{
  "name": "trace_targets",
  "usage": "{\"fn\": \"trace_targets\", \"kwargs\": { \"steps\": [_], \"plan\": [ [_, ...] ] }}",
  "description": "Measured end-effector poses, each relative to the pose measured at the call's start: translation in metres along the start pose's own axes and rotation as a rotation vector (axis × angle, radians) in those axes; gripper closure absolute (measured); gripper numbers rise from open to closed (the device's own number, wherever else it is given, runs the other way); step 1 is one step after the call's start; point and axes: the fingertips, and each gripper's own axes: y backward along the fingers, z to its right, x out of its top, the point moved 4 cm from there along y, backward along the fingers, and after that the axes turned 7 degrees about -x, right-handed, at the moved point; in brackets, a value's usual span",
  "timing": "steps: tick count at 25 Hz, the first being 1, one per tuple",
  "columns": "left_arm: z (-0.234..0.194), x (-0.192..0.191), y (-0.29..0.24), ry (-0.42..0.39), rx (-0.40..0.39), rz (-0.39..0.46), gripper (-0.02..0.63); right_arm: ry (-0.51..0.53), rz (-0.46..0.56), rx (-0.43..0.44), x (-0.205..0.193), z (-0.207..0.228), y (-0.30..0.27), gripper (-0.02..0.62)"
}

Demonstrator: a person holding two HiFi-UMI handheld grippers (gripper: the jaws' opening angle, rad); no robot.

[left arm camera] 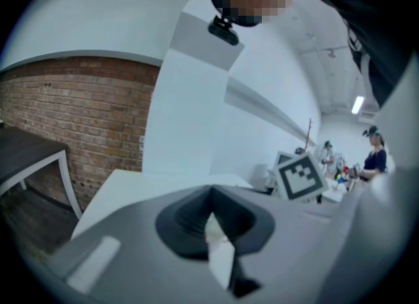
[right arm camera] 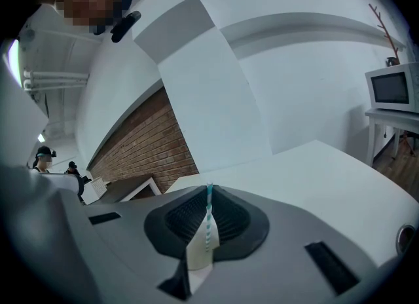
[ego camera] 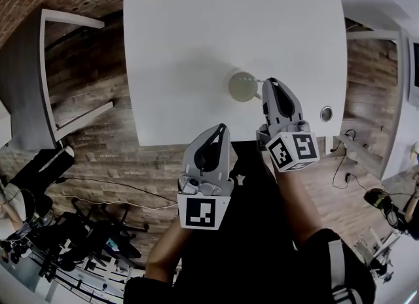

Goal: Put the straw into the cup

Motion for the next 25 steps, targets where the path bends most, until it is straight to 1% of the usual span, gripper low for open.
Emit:
{"fn": "trace_targets", "kwargs": {
  "steps": [11,15,25],
  "plan": [
    [0.003,-0.005,-0.001,0.005,-0.005,-0.012,0.601,-0.031,-0.002,-0.005,-0.004,0.010,0.001,0.569],
    [0.004,-0.003,0.000,-0.004,-0.004,-0.011,0.601,-0.038,-0.005,-0.004,-0.004,0.012,0.001,0.569],
    [0.004,-0.004,0.000,0.006,0.000,-0.008,0.601,-0.046,-0.033,0.001,-0.012,0.015,-0.002,0.569]
  ]
}}
